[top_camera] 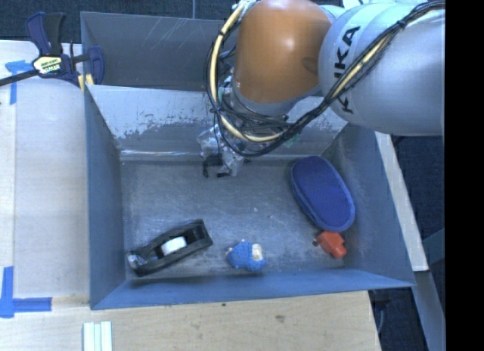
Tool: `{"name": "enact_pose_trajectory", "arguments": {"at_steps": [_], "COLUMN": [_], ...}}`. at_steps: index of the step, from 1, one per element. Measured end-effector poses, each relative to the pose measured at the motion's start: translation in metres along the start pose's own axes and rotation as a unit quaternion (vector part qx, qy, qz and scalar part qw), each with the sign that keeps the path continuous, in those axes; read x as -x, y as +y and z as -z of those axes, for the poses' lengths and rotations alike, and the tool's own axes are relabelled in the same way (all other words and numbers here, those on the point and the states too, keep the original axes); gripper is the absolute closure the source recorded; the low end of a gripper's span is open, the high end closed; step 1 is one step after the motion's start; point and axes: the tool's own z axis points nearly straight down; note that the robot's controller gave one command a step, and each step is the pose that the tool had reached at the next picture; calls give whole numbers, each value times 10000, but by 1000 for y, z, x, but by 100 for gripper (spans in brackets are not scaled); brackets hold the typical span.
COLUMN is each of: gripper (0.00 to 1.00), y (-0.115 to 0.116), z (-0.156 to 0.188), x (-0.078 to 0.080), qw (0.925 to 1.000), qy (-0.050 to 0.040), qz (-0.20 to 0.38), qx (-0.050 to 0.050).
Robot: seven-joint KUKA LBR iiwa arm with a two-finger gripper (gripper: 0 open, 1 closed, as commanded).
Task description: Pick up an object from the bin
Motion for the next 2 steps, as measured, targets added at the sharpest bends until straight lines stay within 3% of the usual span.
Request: {"name": "enact_pose_trajectory", "arguments": {"at_steps": [1,2], "gripper": [100,100], "y": [36,57], "z": [89,87], "x": [-16,-48], "qw": [10000,9868], "qy": [-2,40], "qz": [-30,1618], "qx": [7,39]}}
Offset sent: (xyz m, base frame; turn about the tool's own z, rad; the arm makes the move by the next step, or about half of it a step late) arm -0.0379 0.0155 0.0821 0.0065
